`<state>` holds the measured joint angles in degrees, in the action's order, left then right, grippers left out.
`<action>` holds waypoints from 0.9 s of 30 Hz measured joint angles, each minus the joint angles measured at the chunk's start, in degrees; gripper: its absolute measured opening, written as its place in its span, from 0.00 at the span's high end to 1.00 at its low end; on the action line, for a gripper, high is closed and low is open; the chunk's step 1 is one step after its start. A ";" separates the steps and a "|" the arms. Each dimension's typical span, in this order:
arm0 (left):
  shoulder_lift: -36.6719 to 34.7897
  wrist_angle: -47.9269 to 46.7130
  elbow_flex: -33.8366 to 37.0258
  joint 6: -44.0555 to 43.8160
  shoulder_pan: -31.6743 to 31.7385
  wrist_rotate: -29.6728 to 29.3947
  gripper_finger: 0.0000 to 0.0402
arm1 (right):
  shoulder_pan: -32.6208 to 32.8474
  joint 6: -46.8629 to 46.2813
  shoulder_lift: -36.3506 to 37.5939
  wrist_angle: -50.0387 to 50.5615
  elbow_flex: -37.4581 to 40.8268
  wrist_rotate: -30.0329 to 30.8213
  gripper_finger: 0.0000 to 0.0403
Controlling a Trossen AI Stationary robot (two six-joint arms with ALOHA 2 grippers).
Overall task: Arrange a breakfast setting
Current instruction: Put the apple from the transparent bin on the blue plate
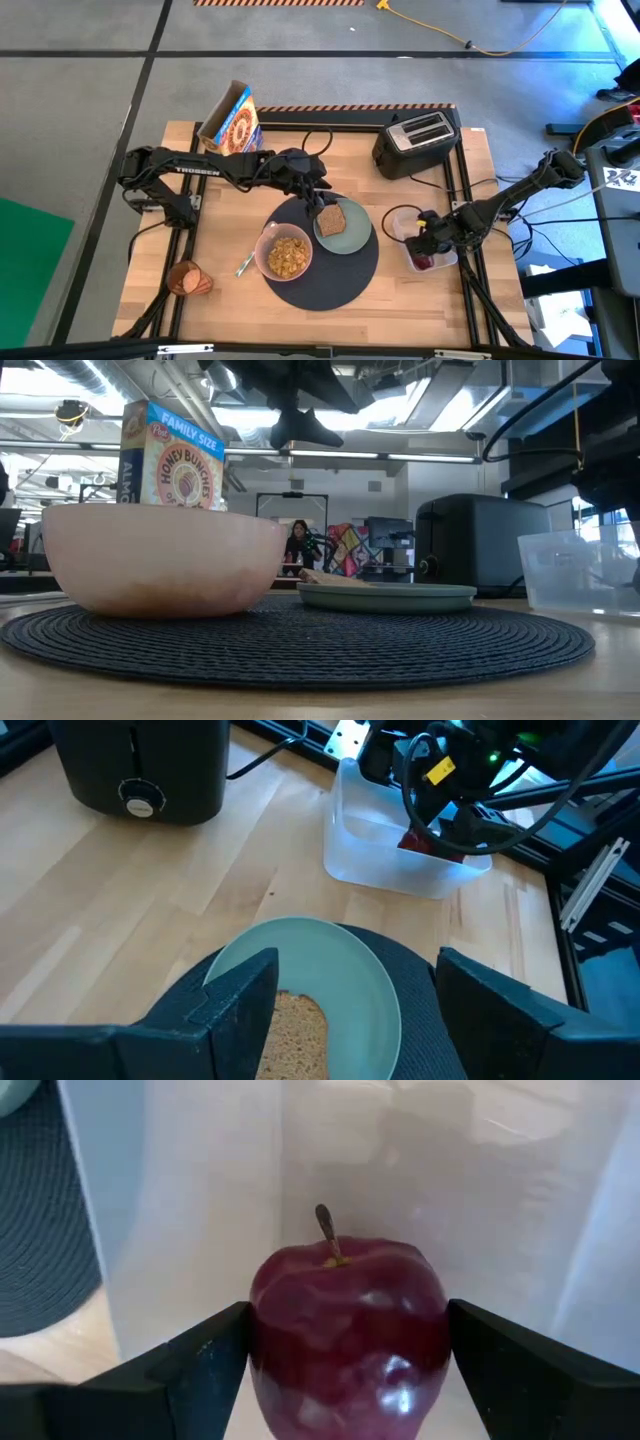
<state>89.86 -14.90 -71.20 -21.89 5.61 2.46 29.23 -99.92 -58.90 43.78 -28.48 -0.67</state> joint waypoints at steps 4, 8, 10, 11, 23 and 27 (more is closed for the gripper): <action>0.00 0.02 0.00 -0.07 0.00 -0.02 0.34 | 0.00 2.46 -0.02 -1.52 0.88 0.07 0.21; 0.00 0.02 0.00 -0.11 0.00 -0.02 0.34 | 0.00 4.51 -0.04 -1.65 1.06 0.53 0.21; 0.00 0.00 0.01 -0.13 0.00 -0.04 0.34 | 0.00 5.55 -0.08 -1.65 1.08 1.05 0.21; 0.00 0.02 0.02 -0.14 0.00 -0.03 0.34 | 0.00 5.76 -0.08 -1.58 1.08 1.09 0.21; 0.00 1.66 0.04 -0.02 0.00 -2.84 0.34 | 0.00 9.24 -0.66 1.65 2.06 2.08 0.14; 0.00 1.74 0.07 0.00 0.23 -5.82 0.34 | 0.00 8.96 -0.48 1.55 1.58 2.71 0.08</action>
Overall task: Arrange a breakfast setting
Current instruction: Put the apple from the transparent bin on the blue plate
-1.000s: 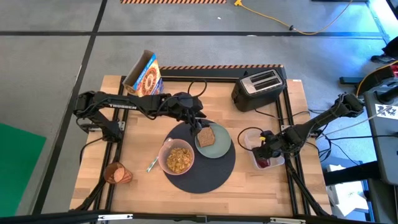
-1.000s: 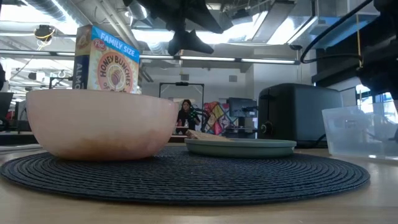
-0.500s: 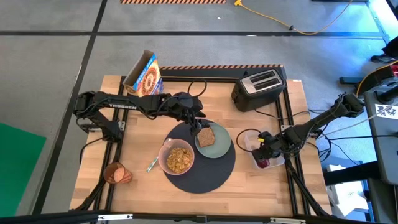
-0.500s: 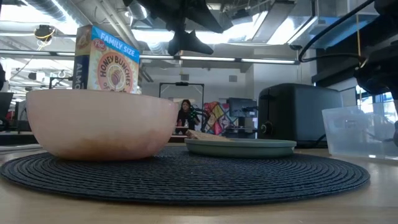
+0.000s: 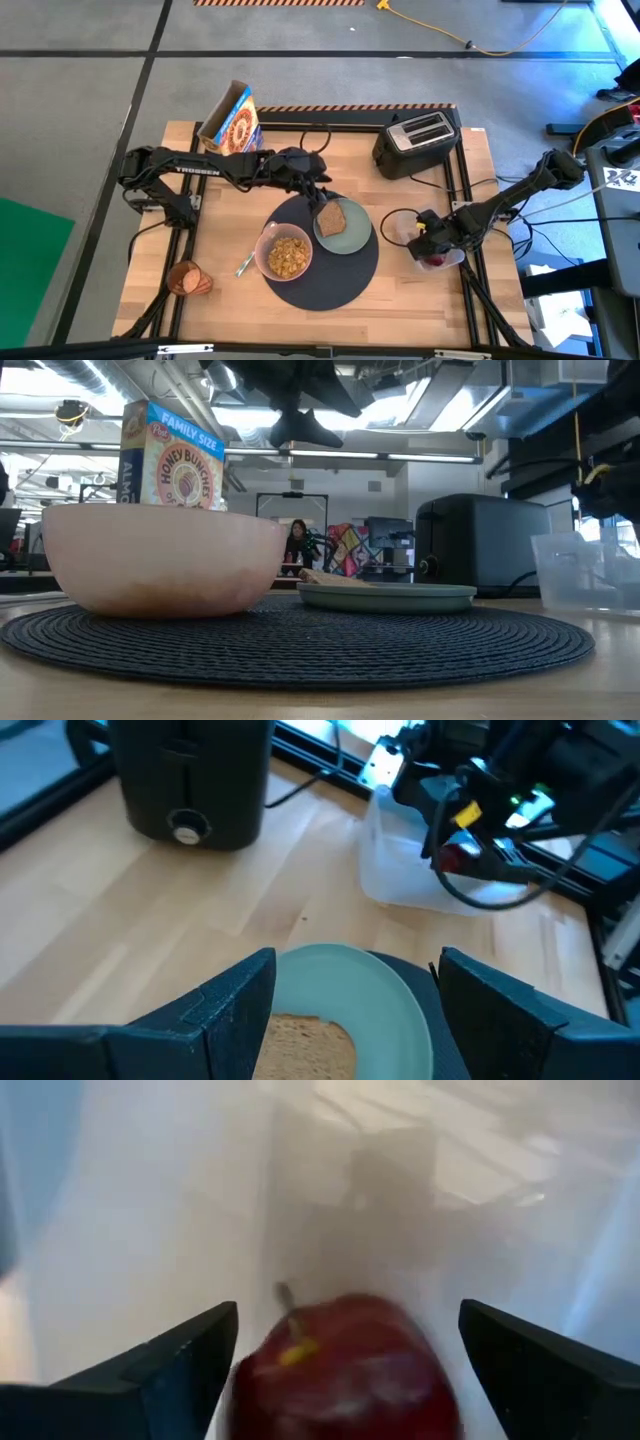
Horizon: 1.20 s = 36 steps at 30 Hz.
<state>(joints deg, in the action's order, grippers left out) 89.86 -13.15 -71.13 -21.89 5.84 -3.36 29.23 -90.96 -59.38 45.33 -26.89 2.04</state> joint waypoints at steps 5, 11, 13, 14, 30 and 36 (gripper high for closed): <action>0.00 -0.01 0.00 0.02 0.50 -0.45 0.34 | 0.00 -0.07 0.19 -0.18 0.02 -0.15 0.14; 0.00 -0.01 0.00 0.02 1.52 -0.11 0.34 | 0.00 1.58 0.31 0.27 -1.54 -5.75 0.23; 0.00 0.00 0.00 -0.01 1.93 0.21 0.34 | 0.00 3.82 0.31 1.59 -2.50 -6.71 0.23; 0.00 0.00 -0.01 0.01 2.11 0.63 0.34 | 0.00 4.82 0.33 2.37 -2.97 -6.80 0.22; 0.00 0.03 -0.02 1.51 3.19 2.85 0.34 | 0.00 15.18 0.39 14.20 -8.52 -10.25 0.08; 0.00 -0.06 -0.02 1.51 3.13 2.85 0.34 | 0.04 22.00 0.23 15.01 -8.07 -11.25 0.07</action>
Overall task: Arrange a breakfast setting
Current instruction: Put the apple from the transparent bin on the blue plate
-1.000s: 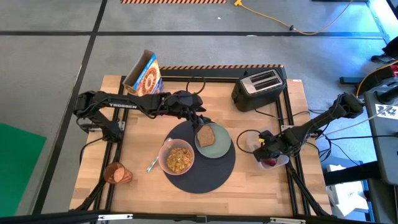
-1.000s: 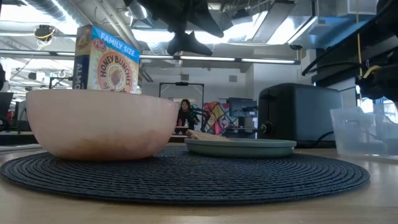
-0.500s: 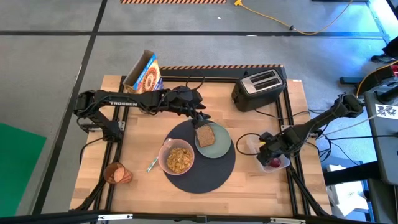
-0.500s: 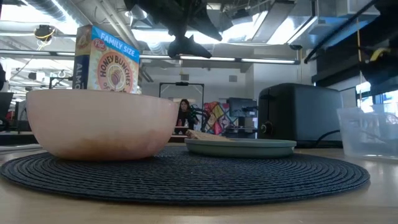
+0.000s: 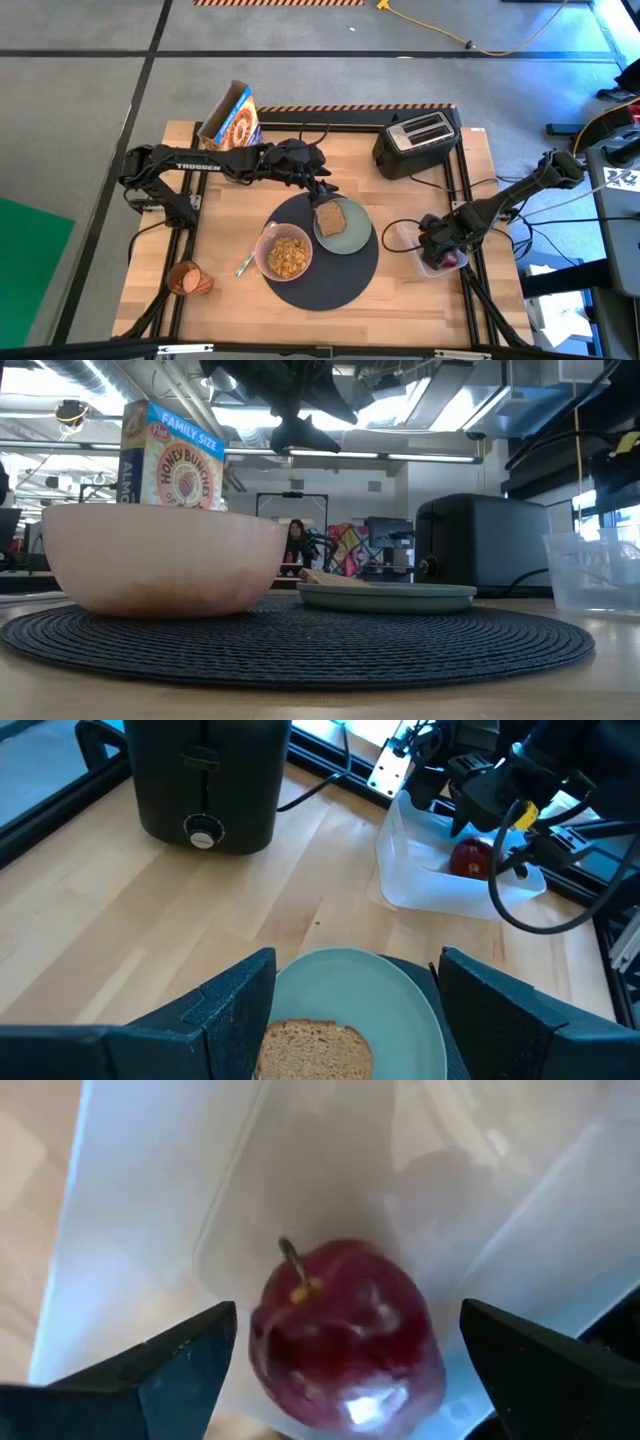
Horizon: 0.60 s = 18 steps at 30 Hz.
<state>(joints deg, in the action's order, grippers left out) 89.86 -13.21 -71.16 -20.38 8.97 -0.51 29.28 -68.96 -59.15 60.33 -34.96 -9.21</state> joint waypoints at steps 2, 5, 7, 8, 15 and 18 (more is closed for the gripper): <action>0.00 -0.08 0.00 -0.02 0.00 0.00 0.34 | -0.13 1.36 0.01 -0.19 0.00 -1.52 0.06; 0.00 -0.23 0.00 -0.06 0.00 0.00 0.34 | -1.08 1.42 0.12 -0.09 -0.22 -4.83 0.06; 0.00 -0.22 0.02 -0.34 0.00 -0.02 0.34 | -1.29 1.63 0.12 0.08 -1.06 -6.32 0.06; 0.00 -0.22 0.01 -0.45 0.00 -0.02 0.34 | -1.23 2.00 0.12 0.53 -1.69 -6.37 0.06; 0.00 -0.26 0.01 -0.39 0.02 -0.48 0.34 | -1.14 9.24 -1.58 2.82 -0.81 -6.03 0.11; 0.00 -0.70 0.00 -0.43 0.00 -0.50 0.34 | -1.14 11.04 -3.39 -0.12 0.36 -7.64 0.13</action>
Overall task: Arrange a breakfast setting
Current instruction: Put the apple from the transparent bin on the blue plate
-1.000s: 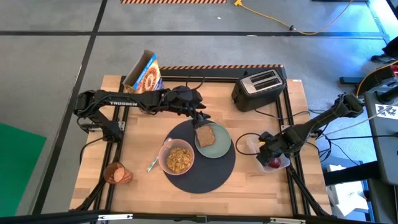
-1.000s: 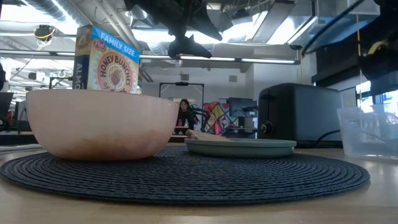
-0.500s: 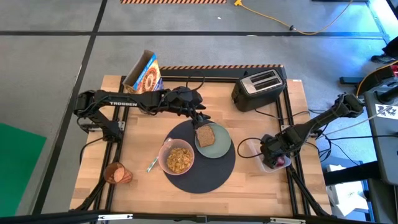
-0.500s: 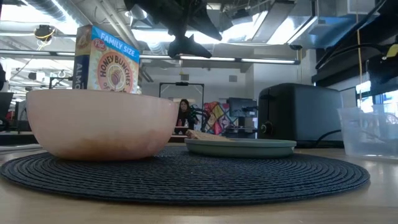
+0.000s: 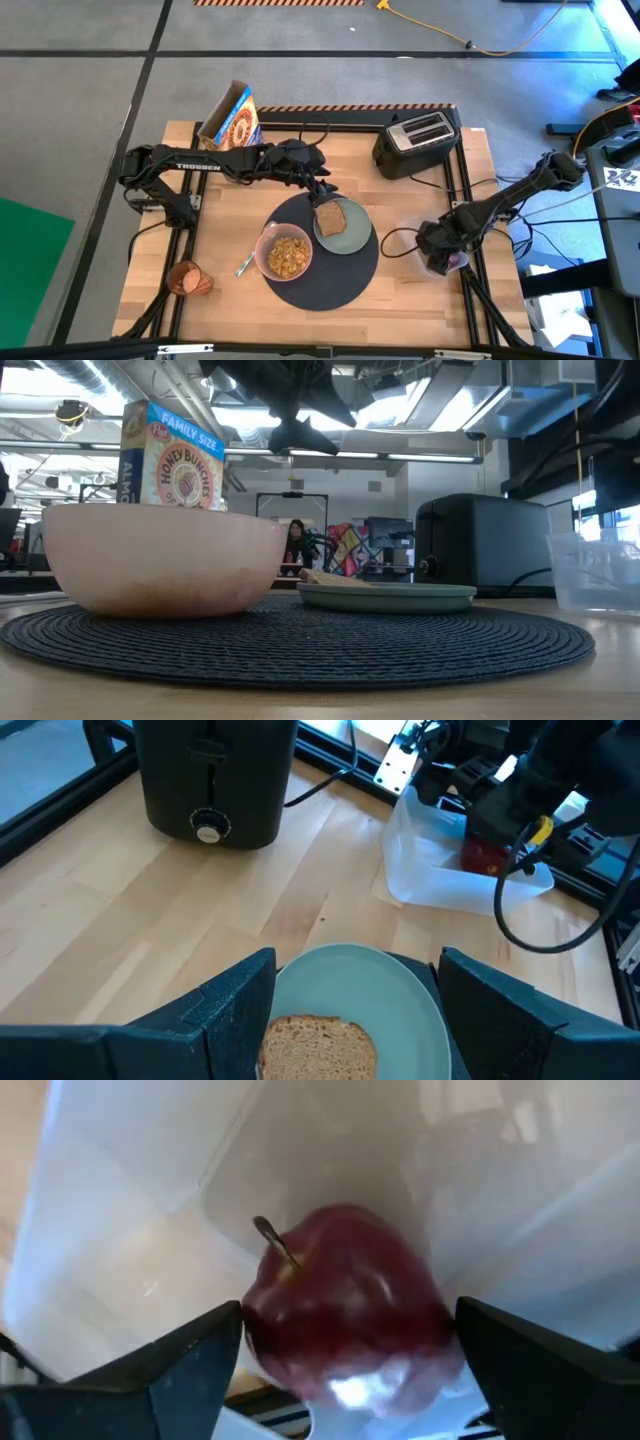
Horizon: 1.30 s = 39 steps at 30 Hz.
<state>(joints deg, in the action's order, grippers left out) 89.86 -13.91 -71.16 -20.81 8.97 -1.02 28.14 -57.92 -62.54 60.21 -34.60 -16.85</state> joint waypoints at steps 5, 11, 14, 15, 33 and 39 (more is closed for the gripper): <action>0.00 -1.14 0.00 -0.05 -0.61 -1.63 0.34 | -0.04 1.65 -3.65 -2.81 1.44 -0.77 0.13; 0.02 -1.23 0.00 -0.05 -0.94 -3.19 0.34 | -0.34 -2.80 -5.49 -8.20 1.69 -0.57 0.13; 0.02 -1.24 0.00 -0.07 -0.91 -3.94 0.34 | -1.42 -6.47 -4.31 -8.99 0.45 2.00 0.13; 0.02 -1.23 0.00 -0.05 -0.90 -4.10 0.34 | -1.90 -7.31 -3.71 -8.89 -0.29 3.56 0.13; 0.02 -1.12 0.00 -1.20 -2.10 -3.89 0.34 | -5.29 -7.70 1.20 -6.30 -4.12 6.03 0.05; 0.02 -1.44 0.00 -1.56 -3.38 -4.69 0.34 | -5.27 -19.87 1.20 -4.64 -4.12 1.39 0.03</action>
<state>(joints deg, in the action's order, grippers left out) 89.89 -15.35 -71.16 -22.37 5.59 -5.70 22.87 -77.78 -61.34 55.57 -38.72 -15.46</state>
